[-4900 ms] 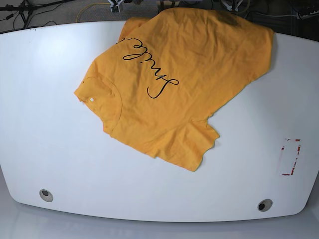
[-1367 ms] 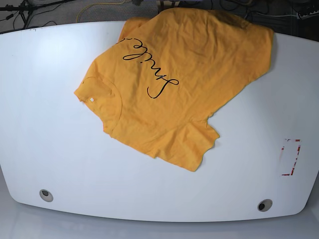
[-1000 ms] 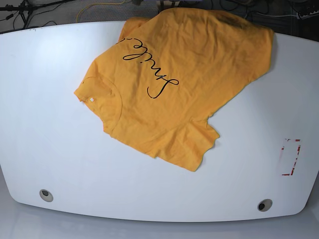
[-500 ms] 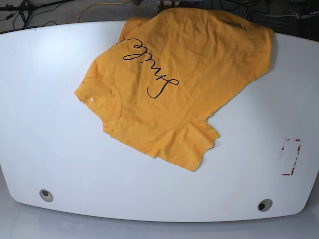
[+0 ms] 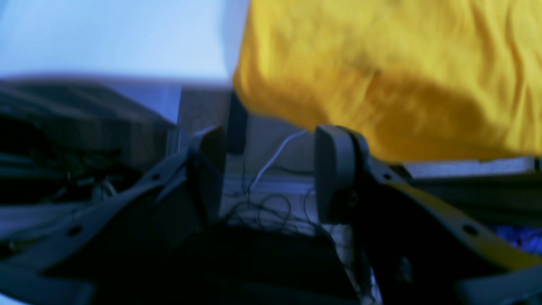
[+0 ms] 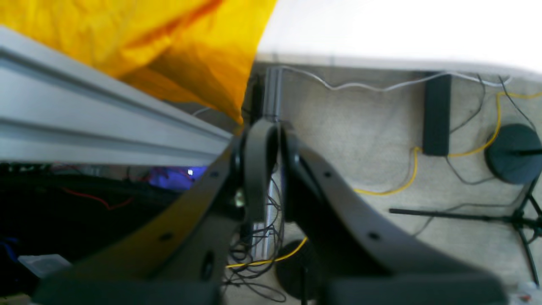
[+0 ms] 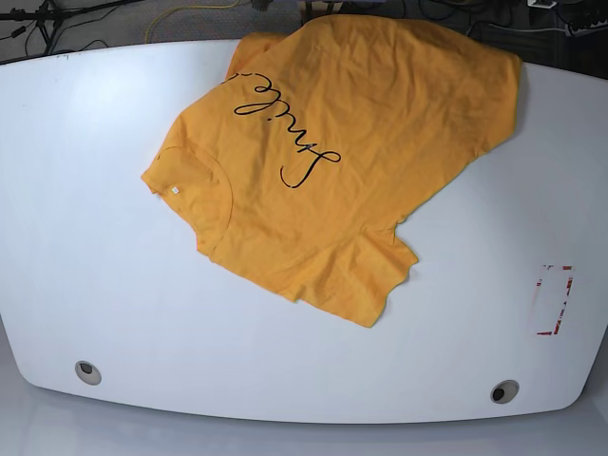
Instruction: Fold the T-shirt properly
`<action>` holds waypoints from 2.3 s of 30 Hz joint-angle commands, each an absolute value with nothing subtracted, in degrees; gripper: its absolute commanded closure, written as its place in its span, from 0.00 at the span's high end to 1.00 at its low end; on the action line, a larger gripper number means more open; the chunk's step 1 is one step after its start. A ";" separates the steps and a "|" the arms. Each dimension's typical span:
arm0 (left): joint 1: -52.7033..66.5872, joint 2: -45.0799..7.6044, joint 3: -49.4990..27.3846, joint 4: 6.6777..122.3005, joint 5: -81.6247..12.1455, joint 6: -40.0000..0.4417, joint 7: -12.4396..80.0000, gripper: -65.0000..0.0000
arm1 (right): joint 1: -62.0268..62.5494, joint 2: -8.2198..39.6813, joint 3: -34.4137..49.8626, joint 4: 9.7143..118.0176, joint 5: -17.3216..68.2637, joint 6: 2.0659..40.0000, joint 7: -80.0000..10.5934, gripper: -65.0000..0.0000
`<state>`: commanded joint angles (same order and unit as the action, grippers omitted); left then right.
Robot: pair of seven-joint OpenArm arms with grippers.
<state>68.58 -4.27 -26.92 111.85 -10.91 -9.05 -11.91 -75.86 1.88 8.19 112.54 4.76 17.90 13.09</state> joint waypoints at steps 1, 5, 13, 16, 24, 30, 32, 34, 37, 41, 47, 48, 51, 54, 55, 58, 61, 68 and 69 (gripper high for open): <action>67.88 -4.28 -27.37 112.00 -11.08 -9.09 -11.66 0.45 | -75.33 1.90 8.17 112.43 4.93 18.06 13.02 0.08; 64.59 -4.39 -29.31 112.34 -11.76 -9.19 -10.36 0.45 | -72.91 1.97 8.25 111.87 6.07 18.76 12.71 0.08; 59.93 -4.38 -33.87 112.19 -13.87 -9.62 -6.87 0.48 | -68.67 1.94 8.83 111.34 5.42 18.26 12.64 0.08; 59.07 -4.39 -34.49 112.09 -14.48 -9.71 -5.88 0.49 | -67.59 1.90 8.70 111.13 5.05 18.23 12.76 0.08; 56.21 -4.55 -34.52 112.29 -16.98 -10.50 -2.75 0.53 | -64.51 1.73 7.95 111.56 4.66 17.95 13.57 0.08; 53.91 -4.45 -33.41 112.31 -16.25 -10.49 -2.54 0.53 | -62.03 1.69 7.33 111.69 4.56 17.90 13.50 0.07; 53.16 -4.36 -32.96 112.36 -15.83 -10.34 -2.52 0.53 | -61.23 1.66 7.02 111.86 4.52 17.87 13.53 0.07; 52.10 -4.30 -32.71 112.76 -15.73 -10.92 -2.07 0.53 | -59.86 1.69 6.49 111.86 4.45 17.97 13.37 0.07; 51.35 -4.35 -32.49 113.21 -15.82 -12.16 -1.16 0.53 | -58.16 1.67 6.12 111.85 4.32 18.10 12.97 0.08; 51.92 -4.45 -32.35 113.56 -16.02 -14.19 -0.34 0.52 | -56.78 1.67 6.44 111.91 4.08 18.08 12.21 0.12; 52.90 -4.56 -32.17 113.87 -16.05 -16.52 0.62 0.52 | -54.89 1.60 6.64 111.87 3.96 17.87 9.11 0.26; 52.70 -4.47 -32.40 114.20 -16.15 -17.07 1.08 0.53 | -54.88 1.56 7.12 111.56 4.18 17.89 8.28 0.32; 52.41 -4.40 -32.62 114.62 -16.13 -18.01 1.71 0.53 | -54.93 1.45 7.95 111.19 4.34 17.92 7.58 0.45; 52.10 -4.39 -32.69 114.74 -15.99 -18.18 1.90 0.54 | -55.21 1.43 8.54 111.05 4.32 17.79 8.19 0.55; 52.09 -4.39 -32.68 114.80 -15.95 -18.24 1.97 0.54 | -55.35 1.41 8.70 110.99 4.36 17.77 8.49 0.57; 51.60 -4.37 -32.64 114.80 -15.98 -18.35 2.18 0.54 | -55.53 1.42 9.03 110.83 4.39 17.68 9.15 0.65; 51.07 -4.45 -32.73 114.82 -16.10 -18.12 2.52 0.54 | -55.42 1.40 9.24 110.74 4.57 17.73 9.31 0.70; 47.70 -5.03 -33.89 114.87 -17.66 -17.97 4.04 0.53 | -51.88 0.61 8.99 110.80 4.89 17.75 5.93 0.76; 47.36 -5.05 -33.96 114.93 -17.84 -17.95 4.13 0.53 | -51.13 0.51 9.01 110.85 4.91 17.75 5.07 0.76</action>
<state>47.36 -5.05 -33.96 114.93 -17.84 -17.95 4.13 -51.13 0.51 9.01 110.85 4.91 17.75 5.07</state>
